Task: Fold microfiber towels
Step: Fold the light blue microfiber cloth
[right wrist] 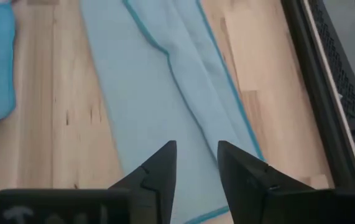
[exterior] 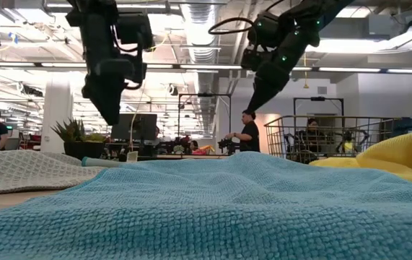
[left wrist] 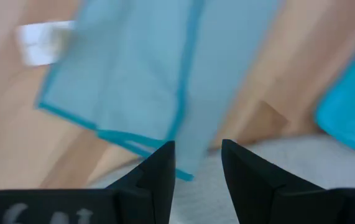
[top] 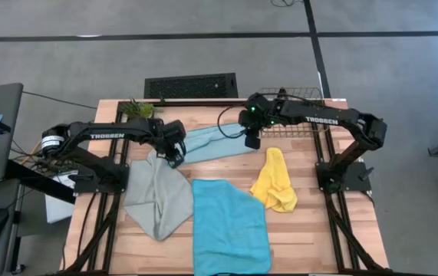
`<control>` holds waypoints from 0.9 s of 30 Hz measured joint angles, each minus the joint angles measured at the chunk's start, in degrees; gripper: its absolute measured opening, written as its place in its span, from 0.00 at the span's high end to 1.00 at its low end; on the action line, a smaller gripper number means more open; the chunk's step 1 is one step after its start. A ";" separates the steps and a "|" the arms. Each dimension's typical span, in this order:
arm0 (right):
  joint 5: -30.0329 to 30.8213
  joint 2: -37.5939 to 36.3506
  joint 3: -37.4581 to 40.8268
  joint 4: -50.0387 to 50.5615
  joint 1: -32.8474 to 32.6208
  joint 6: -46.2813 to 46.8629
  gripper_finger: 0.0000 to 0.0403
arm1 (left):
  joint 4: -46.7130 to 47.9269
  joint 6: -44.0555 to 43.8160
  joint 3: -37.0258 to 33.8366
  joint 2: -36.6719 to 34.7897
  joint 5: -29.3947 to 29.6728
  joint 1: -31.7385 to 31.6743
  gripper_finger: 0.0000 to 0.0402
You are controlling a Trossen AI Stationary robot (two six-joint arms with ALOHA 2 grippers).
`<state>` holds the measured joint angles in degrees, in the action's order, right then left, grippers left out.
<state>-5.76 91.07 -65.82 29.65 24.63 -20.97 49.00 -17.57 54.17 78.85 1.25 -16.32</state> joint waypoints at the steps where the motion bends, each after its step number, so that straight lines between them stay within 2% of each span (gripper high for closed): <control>1: 0.00 0.00 0.00 0.08 -0.17 0.30 0.66 | 0.08 0.85 0.00 0.00 -0.09 1.42 0.70; 8: -0.20 0.00 0.00 -0.06 -0.25 1.87 0.68 | 0.12 3.87 -0.02 0.00 8.83 10.74 0.70; 12: -0.81 0.00 0.00 0.13 -0.25 2.79 0.68 | 0.11 3.86 -0.02 0.00 9.95 14.72 0.70; 14: -3.19 0.00 0.00 0.80 -0.23 2.99 0.68 | -0.35 3.43 -0.47 0.00 10.05 16.22 0.70; 19: -9.18 -0.17 0.00 1.81 -0.28 2.97 0.69 | -2.27 -0.84 -5.13 0.00 10.06 18.39 0.70; 27: -12.46 -3.15 0.00 1.41 -0.21 3.47 0.70 | -15.91 3.04 -11.26 0.00 15.20 18.65 0.70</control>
<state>-18.22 87.91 -65.82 31.06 24.43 -17.51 33.08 -14.53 42.91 78.85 16.45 2.33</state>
